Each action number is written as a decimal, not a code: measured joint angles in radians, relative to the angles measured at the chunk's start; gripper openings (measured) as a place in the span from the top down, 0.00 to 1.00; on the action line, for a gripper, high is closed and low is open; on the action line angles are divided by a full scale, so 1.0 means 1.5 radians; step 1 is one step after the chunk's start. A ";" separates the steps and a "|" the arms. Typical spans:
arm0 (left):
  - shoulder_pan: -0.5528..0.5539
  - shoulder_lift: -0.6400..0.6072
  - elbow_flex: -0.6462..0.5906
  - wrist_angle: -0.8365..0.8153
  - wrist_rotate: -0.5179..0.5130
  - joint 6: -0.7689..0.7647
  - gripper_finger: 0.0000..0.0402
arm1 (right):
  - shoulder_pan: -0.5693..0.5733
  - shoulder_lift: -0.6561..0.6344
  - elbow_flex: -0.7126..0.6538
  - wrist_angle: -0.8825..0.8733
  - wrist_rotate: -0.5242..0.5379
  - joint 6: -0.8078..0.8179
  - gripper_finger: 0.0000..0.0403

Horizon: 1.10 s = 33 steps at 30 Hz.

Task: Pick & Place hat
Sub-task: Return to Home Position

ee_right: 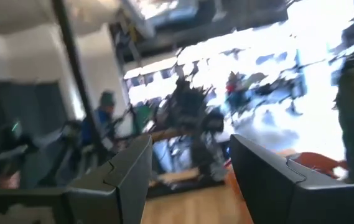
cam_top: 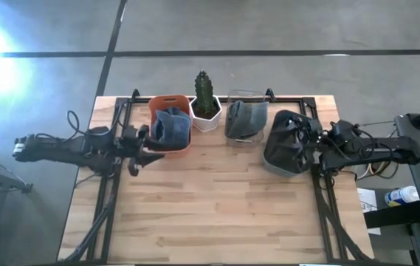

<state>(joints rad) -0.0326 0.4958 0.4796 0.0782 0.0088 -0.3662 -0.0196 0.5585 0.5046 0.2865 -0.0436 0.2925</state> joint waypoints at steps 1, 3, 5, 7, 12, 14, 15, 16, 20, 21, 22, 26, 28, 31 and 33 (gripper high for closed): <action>0.000 -0.011 -0.023 0.024 0.000 -0.004 0.52 | 0.000 -0.007 -0.019 0.026 0.014 -0.002 0.48; 0.000 -0.030 -0.069 0.077 -0.001 -0.016 0.52 | -0.001 -0.019 -0.057 0.078 0.032 -0.007 0.48; 0.000 -0.049 -0.109 0.125 -0.001 -0.024 0.52 | -0.001 -0.029 -0.091 0.119 0.032 -0.007 0.48; 0.000 -0.067 -0.141 0.152 -0.004 -0.028 0.52 | 0.000 -0.041 -0.120 0.148 0.029 -0.002 0.48; 0.000 -0.100 -0.203 0.158 -0.036 -0.070 0.52 | 0.000 -0.072 -0.180 0.157 0.044 0.030 0.48; 0.000 -0.103 -0.228 0.157 -0.042 -0.080 0.52 | 0.000 -0.081 -0.203 0.156 0.052 0.028 0.48; 0.000 -0.104 -0.240 0.158 -0.043 -0.083 0.52 | -0.001 -0.085 -0.214 0.156 0.054 0.027 0.48; 0.000 -0.104 -0.252 0.161 -0.043 -0.084 0.52 | -0.001 -0.087 -0.226 0.157 0.054 0.028 0.48; -0.001 -0.103 -0.309 0.154 -0.043 -0.084 0.52 | 0.000 -0.087 -0.269 0.155 0.054 0.030 0.48; -0.001 -0.103 -0.314 0.145 -0.043 -0.078 0.52 | -0.001 -0.087 -0.280 0.155 0.054 0.030 0.48; -0.001 -0.103 -0.308 0.109 -0.042 -0.075 0.52 | -0.001 -0.086 -0.291 0.156 0.054 0.030 0.48; -0.001 -0.106 -0.309 0.018 -0.044 -0.029 0.52 | 0.000 -0.085 -0.331 0.128 0.052 0.033 0.48; -0.001 -0.126 -0.314 -0.030 -0.043 0.002 0.52 | 0.000 -0.085 -0.330 0.061 0.051 0.032 0.48; -0.002 -0.184 -0.314 -0.041 -0.038 0.043 0.52 | 0.007 -0.122 -0.330 -0.066 0.049 0.031 0.48; -0.001 -0.222 -0.313 -0.041 -0.035 0.041 0.52 | 0.007 -0.153 -0.330 -0.149 0.047 0.031 0.48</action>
<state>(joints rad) -0.0345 0.1624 0.0097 0.0160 -0.0435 -0.3053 -0.0086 0.3286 0.0093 0.0627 0.0269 0.3387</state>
